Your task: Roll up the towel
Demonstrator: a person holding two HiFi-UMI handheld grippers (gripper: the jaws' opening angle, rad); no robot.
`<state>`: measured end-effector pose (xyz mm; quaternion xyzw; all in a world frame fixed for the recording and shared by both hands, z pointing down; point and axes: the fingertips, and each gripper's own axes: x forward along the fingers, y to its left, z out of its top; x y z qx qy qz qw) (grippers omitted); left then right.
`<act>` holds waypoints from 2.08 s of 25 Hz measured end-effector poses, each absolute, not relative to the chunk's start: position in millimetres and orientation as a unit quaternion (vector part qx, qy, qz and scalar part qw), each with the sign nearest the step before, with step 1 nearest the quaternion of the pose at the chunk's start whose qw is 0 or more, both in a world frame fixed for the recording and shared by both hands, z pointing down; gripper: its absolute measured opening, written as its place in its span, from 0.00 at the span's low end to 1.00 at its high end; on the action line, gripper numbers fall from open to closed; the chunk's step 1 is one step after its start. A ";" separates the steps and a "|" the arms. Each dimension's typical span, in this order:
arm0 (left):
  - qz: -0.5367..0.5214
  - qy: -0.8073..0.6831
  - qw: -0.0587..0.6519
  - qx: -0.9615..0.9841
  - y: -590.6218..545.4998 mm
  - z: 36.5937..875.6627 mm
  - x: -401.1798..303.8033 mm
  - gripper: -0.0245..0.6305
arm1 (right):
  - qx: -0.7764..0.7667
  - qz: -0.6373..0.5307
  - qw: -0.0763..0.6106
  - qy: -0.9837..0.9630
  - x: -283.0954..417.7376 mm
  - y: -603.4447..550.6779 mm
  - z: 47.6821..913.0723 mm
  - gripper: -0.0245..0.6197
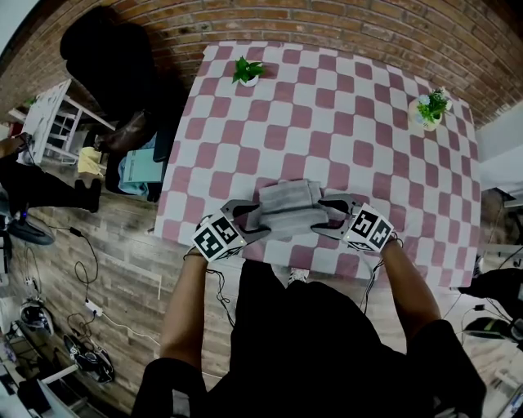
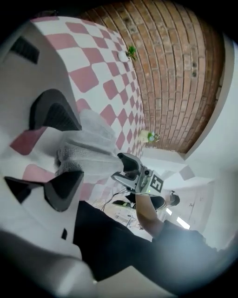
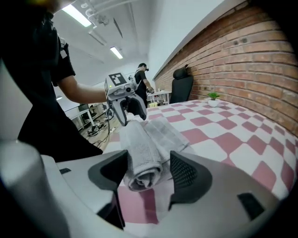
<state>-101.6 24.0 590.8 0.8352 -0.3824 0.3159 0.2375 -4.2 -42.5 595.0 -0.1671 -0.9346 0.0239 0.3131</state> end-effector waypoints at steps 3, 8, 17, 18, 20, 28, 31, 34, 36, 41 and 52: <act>0.304 -0.426 0.222 0.823 11.0 585.0 -114.9 0.46 | -0.126 0.015 0.293 -0.948 -11.3 -58.7 588.9 0.47; 0.308 -0.475 0.207 0.798 -8.5 585.4 -133.2 0.43 | -0.078 -0.001 0.280 -0.957 -20.5 -77.9 584.1 0.47; 0.325 -0.509 0.192 0.774 -25.8 588.3 -147.7 0.39 | -0.161 -0.309 0.300 -0.888 -9.6 -22.9 575.5 0.39; 0.330 -0.509 0.186 0.773 -26.8 587.9 -147.7 0.39 | -0.166 -0.346 0.311 -0.870 -9.0 -20.4 586.5 0.39; 0.340 -0.508 0.175 0.772 -28.7 586.5 -147.3 0.38 | -0.166 -0.388 0.330 -0.844 -10.5 -22.0 605.6 0.39; 0.314 -0.485 0.069 0.813 -11.6 546.5 -128.0 0.35 | -0.172 -0.353 0.347 -0.852 -19.9 -37.5 618.4 0.39; 0.337 -0.423 0.057 0.839 12.2 548.4 -103.0 0.43 | -0.181 -0.307 0.354 -0.865 -23.6 -41.9 616.9 0.38; 0.405 -0.388 0.040 0.827 20.3 573.9 -93.6 0.50 | -0.193 -0.256 0.363 -0.875 -24.7 -44.5 614.0 0.37; 0.448 -0.392 0.025 0.803 15.7 590.3 -99.8 0.49 | -0.203 -0.227 0.370 -0.878 -26.2 -45.0 611.9 0.36; 0.444 -0.387 0.069 0.805 13.0 596.0 -100.3 0.36 | -0.220 -0.161 0.387 -0.881 -23.4 -42.1 606.3 0.32; 0.440 -0.380 0.080 0.810 23.1 596.5 -94.4 0.26 | -0.220 -0.258 0.338 -0.878 -4.9 -24.0 600.0 0.44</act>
